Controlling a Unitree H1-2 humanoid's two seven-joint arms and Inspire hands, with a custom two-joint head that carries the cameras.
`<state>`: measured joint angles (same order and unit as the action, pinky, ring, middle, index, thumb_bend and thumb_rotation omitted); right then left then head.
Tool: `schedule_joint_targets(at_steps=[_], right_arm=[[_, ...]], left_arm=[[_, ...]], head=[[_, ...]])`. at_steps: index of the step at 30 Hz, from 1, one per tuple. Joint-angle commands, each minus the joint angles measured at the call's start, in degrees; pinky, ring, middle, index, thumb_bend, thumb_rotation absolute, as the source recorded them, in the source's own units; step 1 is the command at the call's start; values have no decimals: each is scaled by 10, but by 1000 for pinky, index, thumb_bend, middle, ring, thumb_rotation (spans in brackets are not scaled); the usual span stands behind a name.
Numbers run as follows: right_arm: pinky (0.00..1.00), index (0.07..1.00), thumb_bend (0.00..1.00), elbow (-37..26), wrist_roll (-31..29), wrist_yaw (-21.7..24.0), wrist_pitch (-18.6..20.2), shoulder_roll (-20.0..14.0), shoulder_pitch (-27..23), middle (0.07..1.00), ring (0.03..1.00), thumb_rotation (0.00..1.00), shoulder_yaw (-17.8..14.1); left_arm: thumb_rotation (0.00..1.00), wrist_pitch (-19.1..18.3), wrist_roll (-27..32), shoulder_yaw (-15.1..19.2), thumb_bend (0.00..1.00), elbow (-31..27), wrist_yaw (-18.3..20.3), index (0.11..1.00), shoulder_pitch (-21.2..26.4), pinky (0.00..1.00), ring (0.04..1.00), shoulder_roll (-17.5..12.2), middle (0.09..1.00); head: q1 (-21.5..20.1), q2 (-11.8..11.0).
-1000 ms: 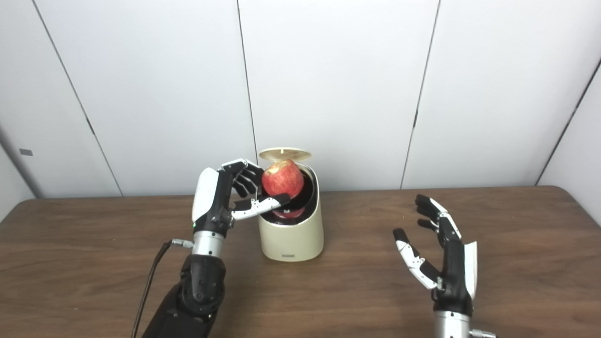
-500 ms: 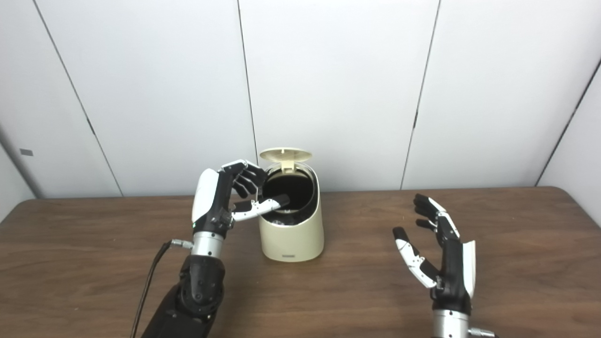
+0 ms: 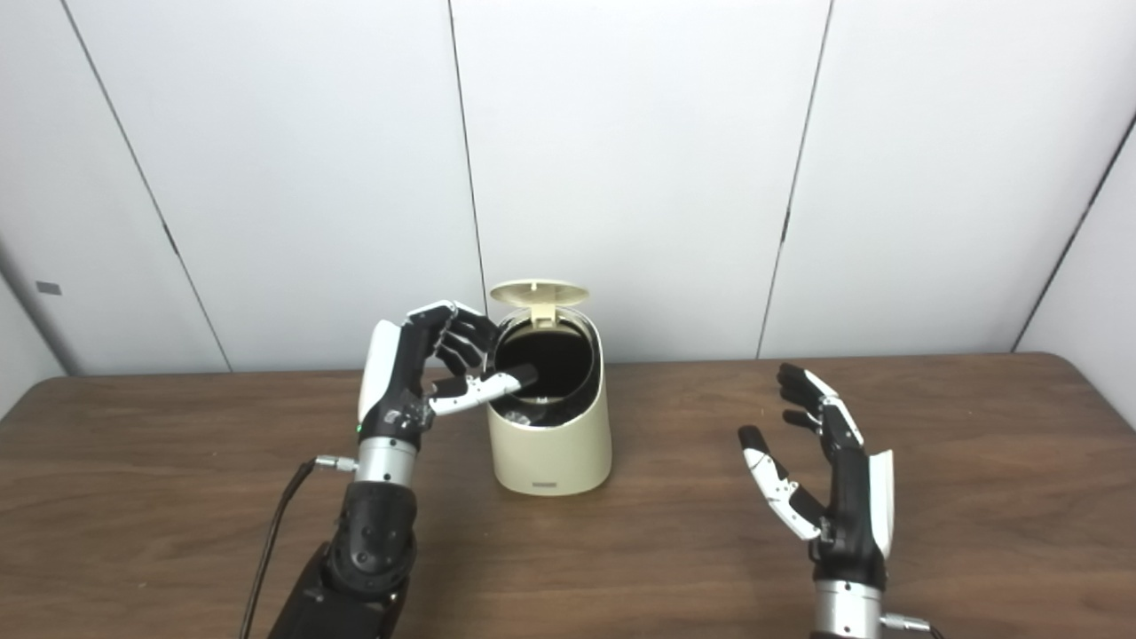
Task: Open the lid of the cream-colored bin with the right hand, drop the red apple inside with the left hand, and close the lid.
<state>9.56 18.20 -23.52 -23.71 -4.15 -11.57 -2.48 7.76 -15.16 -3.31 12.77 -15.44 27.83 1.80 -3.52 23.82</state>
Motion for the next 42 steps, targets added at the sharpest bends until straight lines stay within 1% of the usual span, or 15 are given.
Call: schedule_joint_targets(at_steps=[1,5,7,9,10,12,13,14,17,23,25,30,33,37,42], right_arm=[[686,768,220,43,8,-13,-31,2,15,772,766,334,4],[708,771,233,43,-20,-15,-32,0,10,776,772,333,6],[727,778,240,33,-8,-26,-32,-7,8,787,786,302,11],[742,787,253,8,9,-24,-31,-9,8,798,800,380,12],[760,799,278,-15,16,-14,-28,-12,7,813,817,480,14],[768,818,290,-57,32,2,-22,-18,3,836,835,549,17],[726,820,304,-81,35,14,-14,-24,-1,840,824,581,19],[715,830,325,-97,36,23,-8,-27,-4,849,829,626,20],[776,883,361,-154,54,66,27,-49,-23,898,875,789,23],[904,948,534,-268,91,170,142,-94,-82,954,946,988,24],[901,946,620,-302,94,204,188,-101,-108,956,946,998,24],[802,932,589,-347,102,261,256,-105,-158,958,937,997,32],[793,944,583,-364,113,307,289,-119,-190,965,950,1000,46],[836,940,684,-379,129,368,331,-136,-228,962,953,1000,65],[840,935,739,-383,158,456,377,-172,-279,947,963,1000,99]], left_arm=[[4,0,72,12,510,-58,41,520,-1,307,409,4,478],[0,-10,141,21,500,-132,99,526,-41,334,417,-15,479],[0,17,181,29,497,-157,127,538,-61,348,418,-27,478],[0,43,203,38,506,-168,141,526,-73,377,439,-35,470],[53,55,212,45,495,-173,144,508,-79,403,473,-38,515],[83,72,226,57,487,-179,152,500,-91,431,511,-48,557],[367,76,235,62,448,-183,158,580,-98,470,552,-56,596],[520,78,241,66,416,-185,163,629,-102,498,580,-61,623],[685,65,262,73,366,-194,181,707,-123,570,647,-78,685],[692,42,253,69,373,-189,202,786,-157,655,747,-100,782],[707,39,255,71,391,-182,207,796,-166,684,759,-102,791],[703,45,248,72,419,-158,212,788,-181,678,754,-98,784],[667,46,251,70,397,-148,214,775,-197,658,743,-92,774],[667,55,243,67,405,-129,215,773,-211,674,741,-89,774],[849,60,237,68,426,-118,208,773,-222,666,732,-77,774]], head=[[1,0],[2,-2],[3,-2],[3,-2],[1,-3],[0,-3],[-1,-4],[-1,-4],[-2,-5],[-3,-6],[-3,-6],[-4,-12],[-4,-13],[-9,-13],[-11,-8]])
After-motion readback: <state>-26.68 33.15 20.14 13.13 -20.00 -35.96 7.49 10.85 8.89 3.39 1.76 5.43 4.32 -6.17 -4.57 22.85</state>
